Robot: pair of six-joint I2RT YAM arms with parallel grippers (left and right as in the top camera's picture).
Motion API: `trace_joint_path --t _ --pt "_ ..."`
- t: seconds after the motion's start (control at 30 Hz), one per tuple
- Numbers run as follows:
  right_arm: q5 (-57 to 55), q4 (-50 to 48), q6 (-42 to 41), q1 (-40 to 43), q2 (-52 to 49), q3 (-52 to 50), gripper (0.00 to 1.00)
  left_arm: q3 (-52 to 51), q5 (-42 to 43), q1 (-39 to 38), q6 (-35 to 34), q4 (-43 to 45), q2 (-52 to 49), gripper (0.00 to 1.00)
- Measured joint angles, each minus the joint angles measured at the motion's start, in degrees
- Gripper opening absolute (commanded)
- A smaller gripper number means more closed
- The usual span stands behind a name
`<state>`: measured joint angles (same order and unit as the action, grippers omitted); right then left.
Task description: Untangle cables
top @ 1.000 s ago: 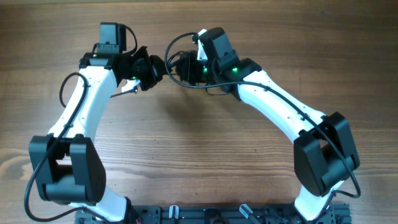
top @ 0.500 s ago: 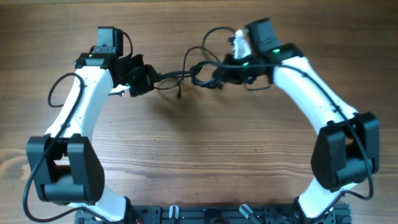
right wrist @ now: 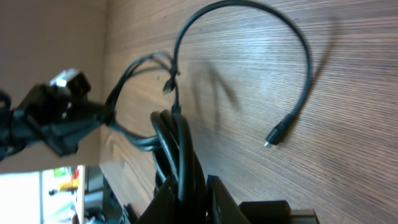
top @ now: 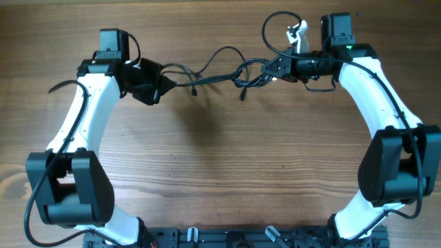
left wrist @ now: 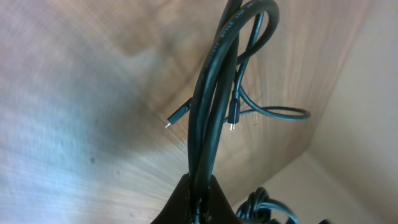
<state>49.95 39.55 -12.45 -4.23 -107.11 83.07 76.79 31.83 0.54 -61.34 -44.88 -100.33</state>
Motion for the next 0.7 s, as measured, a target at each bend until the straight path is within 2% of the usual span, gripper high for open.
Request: trace_joint_path --t 0.1,0.2,0.3,0.4,0.57,0.7 --pt "-0.44 0.31 2.01 -1.14 0.0 0.0 0.05 0.0 -1.29 -0.9 7.63 0.94 0.0 0.04" --pt "-3.61 0.31 4.17 -4.81 0.0 0.0 0.06 0.0 -6.29 -2.91 14.36 0.94 0.0 0.16" --pt "-6.34 0.31 6.43 -8.41 0.0 0.0 0.06 0.0 -11.96 -4.31 20.52 0.72 0.0 0.36" --pt "-8.83 0.46 7.15 -10.32 0.0 0.0 0.06 0.0 -15.65 -5.05 23.52 0.74 0.0 0.58" --pt "-10.6 0.94 6.8 -11.65 0.0 0.0 0.06 0.48 -15.85 -5.2 25.11 1.01 0.0 0.57" --pt "-8.44 1.2 13.92 -15.37 0.09 0.0 0.04 0.85 -11.15 -5.64 24.59 3.39 0.0 0.58"
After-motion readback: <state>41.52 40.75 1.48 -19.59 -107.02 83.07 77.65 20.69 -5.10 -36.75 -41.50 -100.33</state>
